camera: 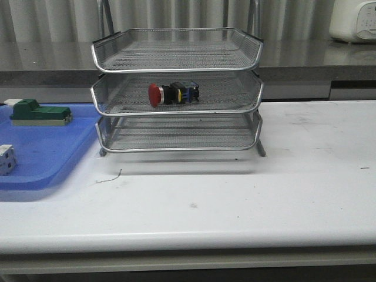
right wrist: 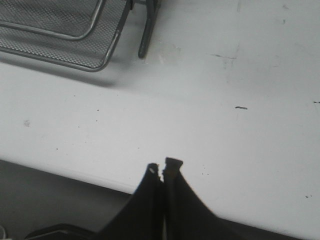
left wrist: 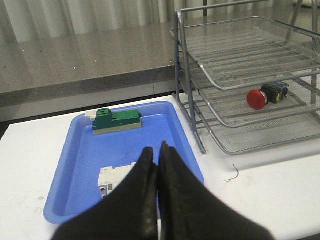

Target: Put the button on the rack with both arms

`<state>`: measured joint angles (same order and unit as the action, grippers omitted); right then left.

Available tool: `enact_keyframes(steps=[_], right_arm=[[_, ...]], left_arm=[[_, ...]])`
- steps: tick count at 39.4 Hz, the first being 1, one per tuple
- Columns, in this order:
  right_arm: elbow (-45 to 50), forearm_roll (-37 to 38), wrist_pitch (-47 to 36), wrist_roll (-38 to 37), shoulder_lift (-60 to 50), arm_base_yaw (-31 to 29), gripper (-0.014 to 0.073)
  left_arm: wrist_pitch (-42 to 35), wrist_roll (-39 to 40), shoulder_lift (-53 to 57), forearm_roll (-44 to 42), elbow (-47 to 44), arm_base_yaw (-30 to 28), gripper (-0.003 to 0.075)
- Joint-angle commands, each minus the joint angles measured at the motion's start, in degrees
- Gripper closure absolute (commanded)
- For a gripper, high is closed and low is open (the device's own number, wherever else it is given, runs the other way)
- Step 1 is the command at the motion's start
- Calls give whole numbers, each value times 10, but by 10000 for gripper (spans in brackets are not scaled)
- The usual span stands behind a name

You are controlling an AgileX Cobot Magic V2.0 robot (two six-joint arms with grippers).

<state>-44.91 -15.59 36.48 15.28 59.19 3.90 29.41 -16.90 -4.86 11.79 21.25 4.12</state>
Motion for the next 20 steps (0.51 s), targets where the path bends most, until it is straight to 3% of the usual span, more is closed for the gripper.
enact_keyframes(steps=[1, 9, 20], right_arm=[[46, -3, -85, 2, -75, -4, 654], [164, 7, -167, 2, -245, -4, 654], [224, 10, -177, 2, -416, -4, 654]], left_arm=[[-46, 4, -6, 11, 15, -1, 739], [-46, 4, -6, 11, 15, -1, 739], [-46, 4, -6, 11, 15, -1, 739]])
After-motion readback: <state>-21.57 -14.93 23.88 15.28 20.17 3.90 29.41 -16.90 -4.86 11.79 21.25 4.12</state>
